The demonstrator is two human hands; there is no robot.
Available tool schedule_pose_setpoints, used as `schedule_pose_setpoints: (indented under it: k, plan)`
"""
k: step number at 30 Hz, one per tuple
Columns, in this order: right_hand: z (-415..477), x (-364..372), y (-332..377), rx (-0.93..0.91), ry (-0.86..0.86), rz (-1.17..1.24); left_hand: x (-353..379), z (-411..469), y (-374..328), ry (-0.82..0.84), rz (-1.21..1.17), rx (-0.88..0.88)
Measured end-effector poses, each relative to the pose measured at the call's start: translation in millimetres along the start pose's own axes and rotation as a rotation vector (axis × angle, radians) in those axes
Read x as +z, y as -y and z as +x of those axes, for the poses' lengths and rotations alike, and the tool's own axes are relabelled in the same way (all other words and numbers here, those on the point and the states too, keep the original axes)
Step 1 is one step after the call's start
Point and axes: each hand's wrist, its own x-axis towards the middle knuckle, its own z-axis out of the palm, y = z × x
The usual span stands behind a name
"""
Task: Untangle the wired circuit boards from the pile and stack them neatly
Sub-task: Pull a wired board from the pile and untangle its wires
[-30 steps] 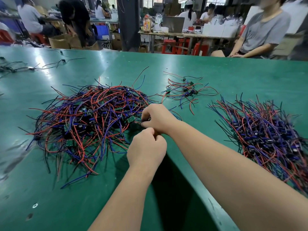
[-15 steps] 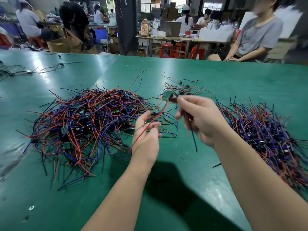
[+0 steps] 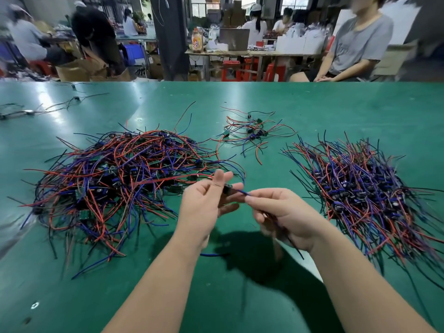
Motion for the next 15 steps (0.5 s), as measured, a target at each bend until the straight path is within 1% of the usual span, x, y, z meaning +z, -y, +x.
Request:
schedule_pose_setpoints:
  k: [3,7,9,10,12,15]
  plan:
    - [-1,-12,8,-0.036,-0.032,0.176,-5,1,-5,-0.013,-0.061,-0.090]
    - [-3,-21,15,-0.121,0.029,0.524,-4,-2,-8,0.044,-0.102,-0.153]
    - [-4,-22,17,-0.156,0.062,0.655,-2,-4,-10,0.094,-0.128,-0.163]
    - [-3,-22,17,-0.179,0.067,0.687,-2,-5,-11,0.113,-0.141,-0.163]
    - [-4,-21,17,-0.192,0.047,0.673,-2,-5,-12,0.124,-0.184,-0.156]
    - [-3,-19,17,-0.175,-0.006,0.631,-5,-4,-14,0.077,-0.242,-0.139]
